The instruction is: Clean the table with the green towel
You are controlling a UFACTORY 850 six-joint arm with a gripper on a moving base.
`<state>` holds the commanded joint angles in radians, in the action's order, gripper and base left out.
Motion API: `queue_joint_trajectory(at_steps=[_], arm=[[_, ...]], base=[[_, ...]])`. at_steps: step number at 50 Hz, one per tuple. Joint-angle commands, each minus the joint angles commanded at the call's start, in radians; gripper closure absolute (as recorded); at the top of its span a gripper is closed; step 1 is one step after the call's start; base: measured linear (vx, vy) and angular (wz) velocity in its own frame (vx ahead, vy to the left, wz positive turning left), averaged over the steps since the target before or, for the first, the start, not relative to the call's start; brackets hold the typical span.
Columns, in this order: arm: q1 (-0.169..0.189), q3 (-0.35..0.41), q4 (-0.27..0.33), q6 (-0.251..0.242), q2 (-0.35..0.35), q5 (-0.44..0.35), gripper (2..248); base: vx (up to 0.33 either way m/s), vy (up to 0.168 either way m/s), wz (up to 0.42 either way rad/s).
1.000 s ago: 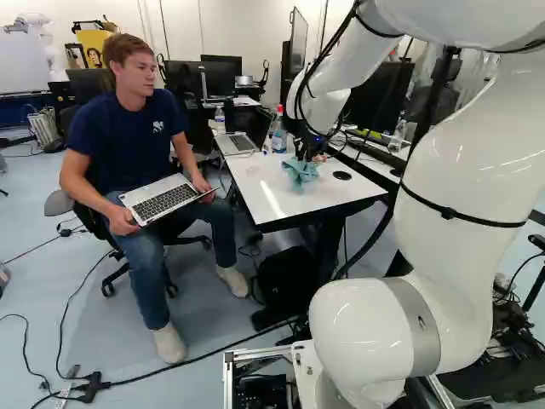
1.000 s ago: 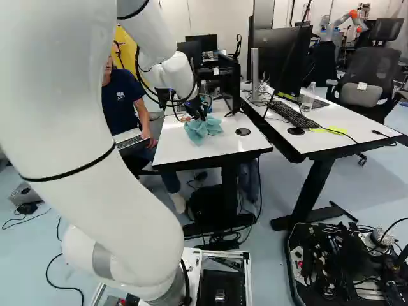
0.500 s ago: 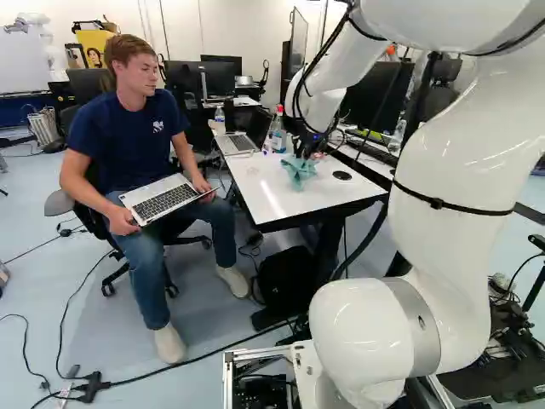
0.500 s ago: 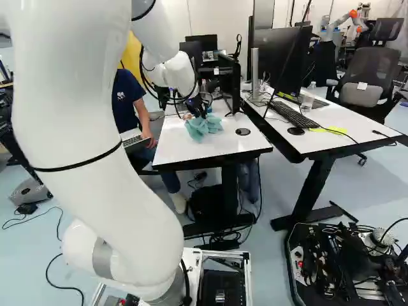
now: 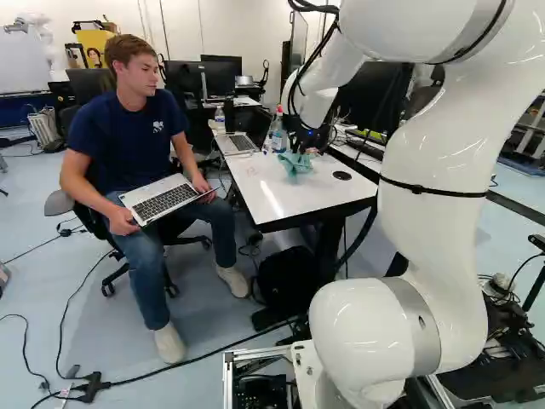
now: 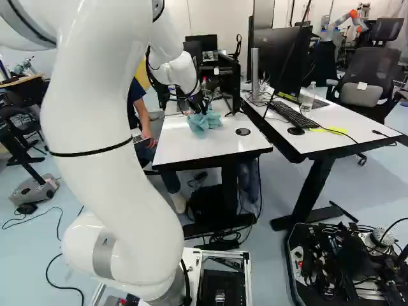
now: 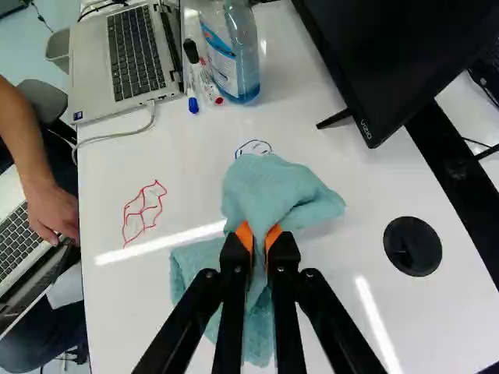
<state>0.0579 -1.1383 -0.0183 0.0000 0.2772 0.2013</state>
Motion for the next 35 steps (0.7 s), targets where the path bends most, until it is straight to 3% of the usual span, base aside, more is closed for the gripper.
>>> queue_joint_trajectory(at_steps=[35], arm=[[-0.01, -0.196, 0.0, 0.0, 0.166, 0.0, 211]], base=[[0.0, 0.0, 0.0]])
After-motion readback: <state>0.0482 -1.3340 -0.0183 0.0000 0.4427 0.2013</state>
